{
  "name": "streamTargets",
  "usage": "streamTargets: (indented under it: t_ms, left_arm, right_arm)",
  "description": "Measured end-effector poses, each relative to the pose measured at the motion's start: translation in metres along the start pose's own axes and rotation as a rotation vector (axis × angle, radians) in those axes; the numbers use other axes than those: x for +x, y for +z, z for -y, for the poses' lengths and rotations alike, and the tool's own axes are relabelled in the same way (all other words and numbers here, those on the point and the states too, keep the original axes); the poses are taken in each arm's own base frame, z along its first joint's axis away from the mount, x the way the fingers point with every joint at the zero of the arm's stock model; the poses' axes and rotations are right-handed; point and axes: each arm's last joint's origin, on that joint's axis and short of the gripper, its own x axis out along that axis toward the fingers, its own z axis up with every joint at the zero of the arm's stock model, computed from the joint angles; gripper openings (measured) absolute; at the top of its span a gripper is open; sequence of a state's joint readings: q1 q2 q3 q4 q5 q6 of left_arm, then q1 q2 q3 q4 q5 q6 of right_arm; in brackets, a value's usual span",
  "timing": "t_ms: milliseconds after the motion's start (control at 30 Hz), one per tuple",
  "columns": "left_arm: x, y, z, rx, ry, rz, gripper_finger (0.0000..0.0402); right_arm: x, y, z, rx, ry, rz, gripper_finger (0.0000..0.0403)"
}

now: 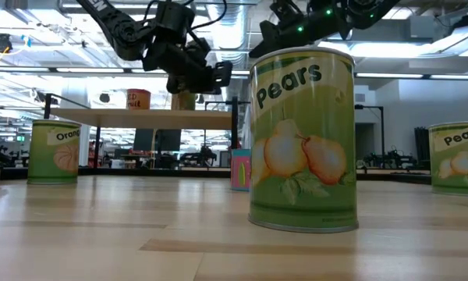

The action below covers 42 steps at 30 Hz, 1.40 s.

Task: Pick and place cans onto a shelf
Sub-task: Put the top canned oranges on the shelf

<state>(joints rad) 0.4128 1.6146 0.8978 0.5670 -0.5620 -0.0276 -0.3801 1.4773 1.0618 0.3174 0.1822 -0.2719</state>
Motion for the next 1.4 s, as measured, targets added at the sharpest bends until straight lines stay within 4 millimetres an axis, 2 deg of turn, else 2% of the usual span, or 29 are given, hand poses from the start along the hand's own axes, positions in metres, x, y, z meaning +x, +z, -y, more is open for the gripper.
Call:
streamTargets:
  t_ms: [233,300,433,500,667,867,1000,1233,1400]
  left_arm:
    - [-0.021,0.010,0.002,0.016,-0.003,0.099,0.0010]
    - [-0.021,0.008,0.000,0.012,-0.030,0.105,0.0010]
    - [-0.003,0.006,-0.006,-0.088,-0.079,0.081,0.0005]
    - [0.005,0.003,-0.005,-0.095,-0.048,0.058,0.0005]
    - [0.022,0.000,0.007,0.004,0.170,0.036,0.0004]
    - [0.046,-0.002,0.021,0.061,0.248,-0.011,0.0012]
    - [0.060,-0.003,0.018,0.072,0.306,-0.032,0.0016]
    - [0.063,-0.003,0.014,0.041,0.323,-0.050,0.0016]
    - [0.059,-0.004,0.021,0.071,0.315,-0.055,0.0016]
  right_arm:
    - [0.002,-0.007,0.009,-0.002,-0.014,-0.049,0.0004]
    - [0.002,-0.008,0.013,0.004,-0.013,-0.051,0.0004]
    - [0.002,-0.007,0.015,0.015,-0.018,-0.028,0.0005]
    - [0.002,-0.005,0.014,0.020,-0.016,-0.013,0.0004]
    - [0.002,-0.001,0.012,0.021,-0.017,0.023,0.0006]
    - [0.002,-0.001,0.013,0.020,-0.016,0.020,0.0004]
    - [0.002,-0.001,0.013,0.019,-0.017,0.019,0.0006]
    - [0.002,-0.001,0.012,0.013,-0.016,0.018,0.0004]
    - [0.002,-0.001,0.012,0.011,-0.015,0.016,0.0007]
